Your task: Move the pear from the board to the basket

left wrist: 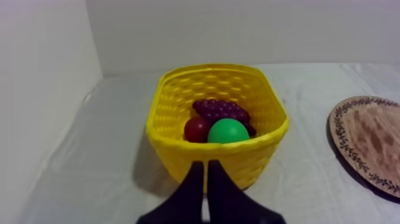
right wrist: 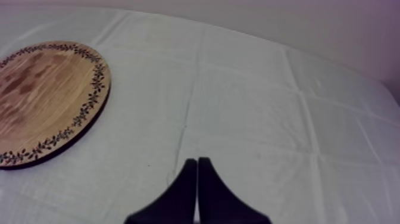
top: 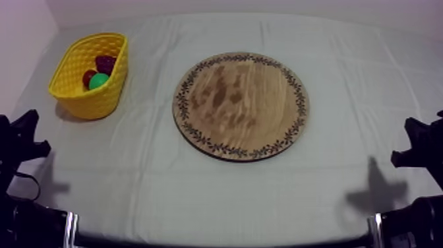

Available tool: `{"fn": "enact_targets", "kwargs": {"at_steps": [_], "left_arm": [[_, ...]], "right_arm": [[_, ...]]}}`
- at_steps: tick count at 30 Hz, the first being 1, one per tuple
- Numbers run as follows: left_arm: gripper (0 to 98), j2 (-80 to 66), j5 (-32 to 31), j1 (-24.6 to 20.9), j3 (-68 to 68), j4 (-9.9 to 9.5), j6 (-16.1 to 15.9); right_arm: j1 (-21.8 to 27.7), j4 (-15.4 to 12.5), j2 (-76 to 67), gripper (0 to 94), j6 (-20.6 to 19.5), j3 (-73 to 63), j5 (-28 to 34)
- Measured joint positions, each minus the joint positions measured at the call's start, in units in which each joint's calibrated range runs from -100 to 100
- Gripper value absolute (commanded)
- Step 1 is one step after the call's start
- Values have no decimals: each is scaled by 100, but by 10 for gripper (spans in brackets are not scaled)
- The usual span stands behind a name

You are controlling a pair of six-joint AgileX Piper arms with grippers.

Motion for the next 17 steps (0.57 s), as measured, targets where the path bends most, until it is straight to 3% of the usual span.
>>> {"fn": "enact_targets", "kwargs": {"at_steps": [17], "left_arm": [[0,-1,59,22,14,-50,164]], "right_arm": [[0,0,0,5,1,0,0]]}}
